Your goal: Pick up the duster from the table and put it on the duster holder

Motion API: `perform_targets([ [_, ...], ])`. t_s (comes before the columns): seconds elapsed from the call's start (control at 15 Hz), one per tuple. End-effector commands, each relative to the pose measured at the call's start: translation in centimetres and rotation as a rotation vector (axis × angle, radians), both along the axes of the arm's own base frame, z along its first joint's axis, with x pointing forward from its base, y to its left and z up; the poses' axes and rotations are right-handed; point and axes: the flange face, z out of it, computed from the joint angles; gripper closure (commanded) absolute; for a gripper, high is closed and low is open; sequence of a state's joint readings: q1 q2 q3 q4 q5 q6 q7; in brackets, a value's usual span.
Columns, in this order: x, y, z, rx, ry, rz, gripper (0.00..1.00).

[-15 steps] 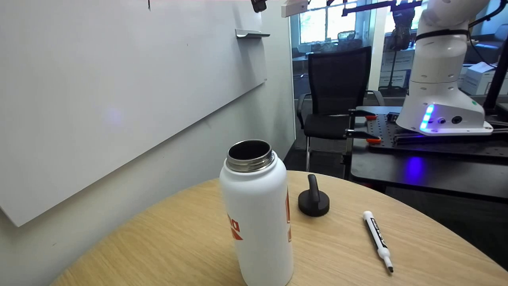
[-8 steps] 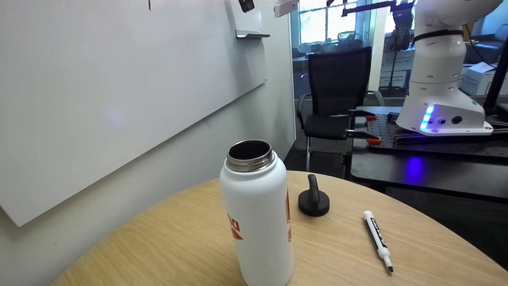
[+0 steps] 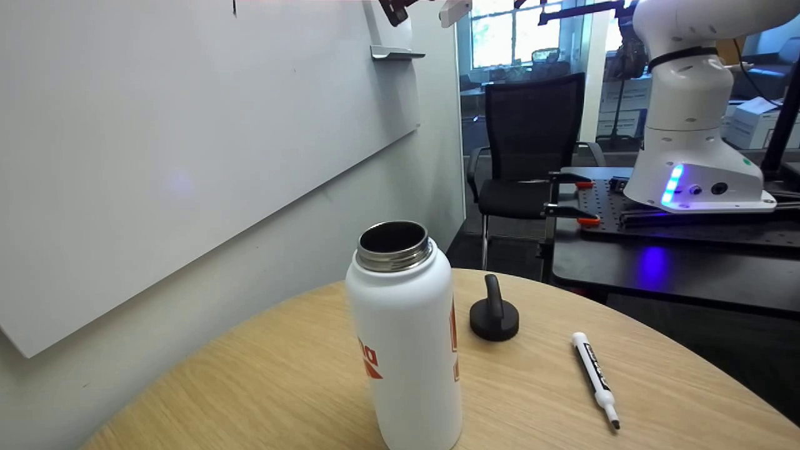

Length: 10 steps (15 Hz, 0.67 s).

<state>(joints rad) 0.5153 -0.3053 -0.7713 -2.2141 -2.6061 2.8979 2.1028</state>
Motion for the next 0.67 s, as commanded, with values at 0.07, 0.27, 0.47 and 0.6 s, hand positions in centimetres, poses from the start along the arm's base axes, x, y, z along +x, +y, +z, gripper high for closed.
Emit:
perform_targets([
  [0.07, -0.2, -2.0, -0.3, 0.047, 0.029, 0.080, 0.71],
  [0.27, 0.7, -4.3, -3.1, 0.097, 0.040, 0.108, 0.71],
  [0.47, 2.4, -7.4, -6.0, 0.125, 0.039, 0.073, 0.71],
  [0.6, 3.5, -8.7, -6.7, 0.149, 0.017, 0.058, 0.71],
])
